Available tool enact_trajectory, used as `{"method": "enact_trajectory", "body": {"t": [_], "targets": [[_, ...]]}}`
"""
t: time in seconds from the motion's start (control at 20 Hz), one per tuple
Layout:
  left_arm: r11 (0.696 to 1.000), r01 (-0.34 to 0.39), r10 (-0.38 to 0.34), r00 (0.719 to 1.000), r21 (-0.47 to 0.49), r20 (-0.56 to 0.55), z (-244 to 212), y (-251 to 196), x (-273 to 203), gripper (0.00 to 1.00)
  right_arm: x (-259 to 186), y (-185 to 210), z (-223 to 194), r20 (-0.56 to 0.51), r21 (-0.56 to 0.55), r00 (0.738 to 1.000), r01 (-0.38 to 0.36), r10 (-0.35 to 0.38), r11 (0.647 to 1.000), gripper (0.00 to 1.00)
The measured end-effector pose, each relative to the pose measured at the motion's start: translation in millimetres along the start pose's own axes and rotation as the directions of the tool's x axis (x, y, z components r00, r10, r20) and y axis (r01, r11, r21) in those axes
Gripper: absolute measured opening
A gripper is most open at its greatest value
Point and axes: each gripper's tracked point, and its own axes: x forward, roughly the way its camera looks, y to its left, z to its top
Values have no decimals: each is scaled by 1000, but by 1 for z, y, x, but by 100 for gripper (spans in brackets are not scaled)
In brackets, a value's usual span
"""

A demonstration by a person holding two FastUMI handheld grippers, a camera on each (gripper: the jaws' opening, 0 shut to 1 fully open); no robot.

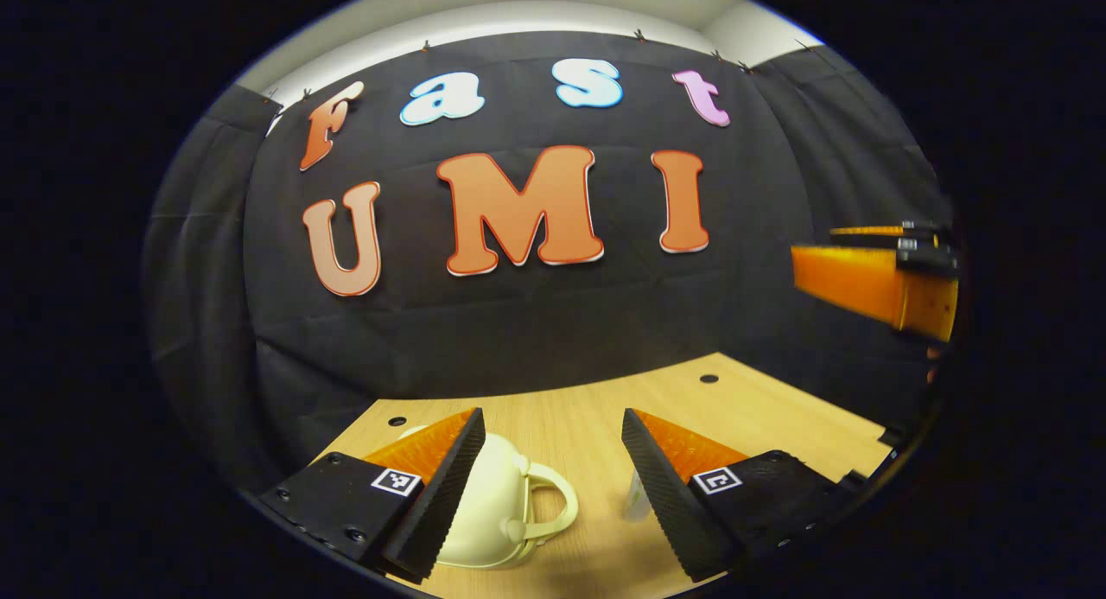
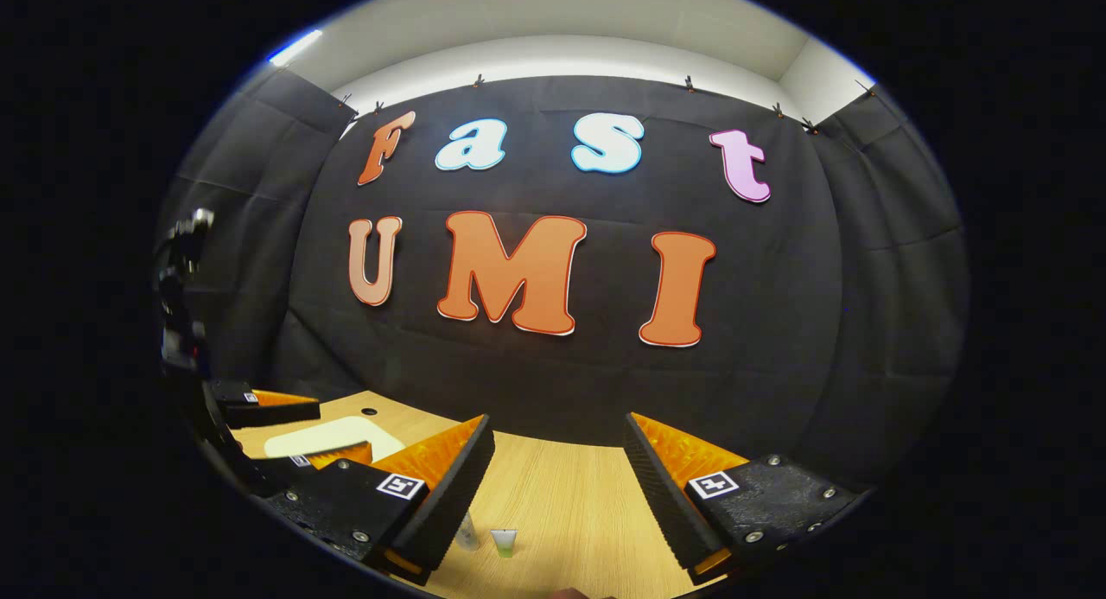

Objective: First open the suitcase, pack the skin care products into it, and then close the suitcase.

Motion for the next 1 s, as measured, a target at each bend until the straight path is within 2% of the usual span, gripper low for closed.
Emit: {"method": "enact_trajectory", "body": {"t": [0.25,0.45,0.55,0.65,0.75,0.85,0.95,1.0], "targets": [[988,29,-5,988,152,-153,-81,-12,26,97,4,-20,-10,-17,-6,999,31,-31,999,95],[950,80,-17,979,303,-205,-111,-18,45,96,4,-45,-12,-12,-20,998,69,-69,997,95],[919,121,-23,967,376,-255,-131,-22,51,95,4,-59,-14,-18,-28,995,93,-93,995,95],[882,136,-4,959,451,-282,-145,-19,57,90,2,-73,-19,-28,-33,993,116,-117,993,95],[848,161,1,952,504,-306,-154,-20,57,88,1,-85,-24,-41,-30,990,136,-137,990,95],[811,185,7,946,555,-325,-162,-20,60,81,3,-89,-28,-51,-25,988,146,-147,989,95],[777,204,21,937,595,-348,-176,-20,59,80,3,-93,-31,-53,-30,987,151,-152,988,95],[757,201,47,932,622,-358,-181,-16,63,78,3,-94,-33,-57,-33,987,149,-150,988,95]]}}
